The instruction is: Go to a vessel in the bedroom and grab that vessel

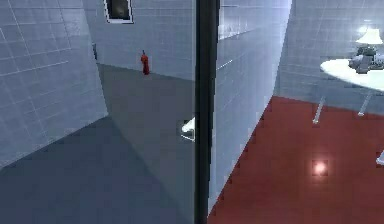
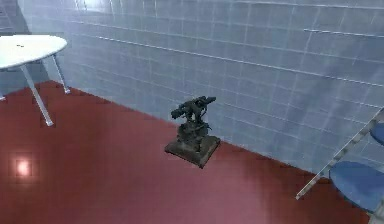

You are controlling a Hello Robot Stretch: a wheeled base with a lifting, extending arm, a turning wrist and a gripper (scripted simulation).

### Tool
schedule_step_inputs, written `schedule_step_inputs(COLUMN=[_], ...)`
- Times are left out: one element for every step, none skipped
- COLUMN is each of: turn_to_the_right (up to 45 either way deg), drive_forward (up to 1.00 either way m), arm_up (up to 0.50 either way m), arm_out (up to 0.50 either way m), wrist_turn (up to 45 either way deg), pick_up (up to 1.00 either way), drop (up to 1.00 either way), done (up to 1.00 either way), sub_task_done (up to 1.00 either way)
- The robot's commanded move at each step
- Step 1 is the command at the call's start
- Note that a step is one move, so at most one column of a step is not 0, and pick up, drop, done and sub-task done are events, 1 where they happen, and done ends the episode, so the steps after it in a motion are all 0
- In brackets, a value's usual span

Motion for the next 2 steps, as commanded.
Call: schedule_step_inputs(turn_to_the_right=[-18.0, 0.0], drive_forward=[0.00, 0.75], arm_up=[0.00, 0.00], arm_out=[0.00, 0.00], wrist_turn=[0.0, 0.0], pick_up=[0.00, 0.00], drop=[0.00, 0.00], done=[0.00, 0.00], sub_task_done=[0.00, 0.00])
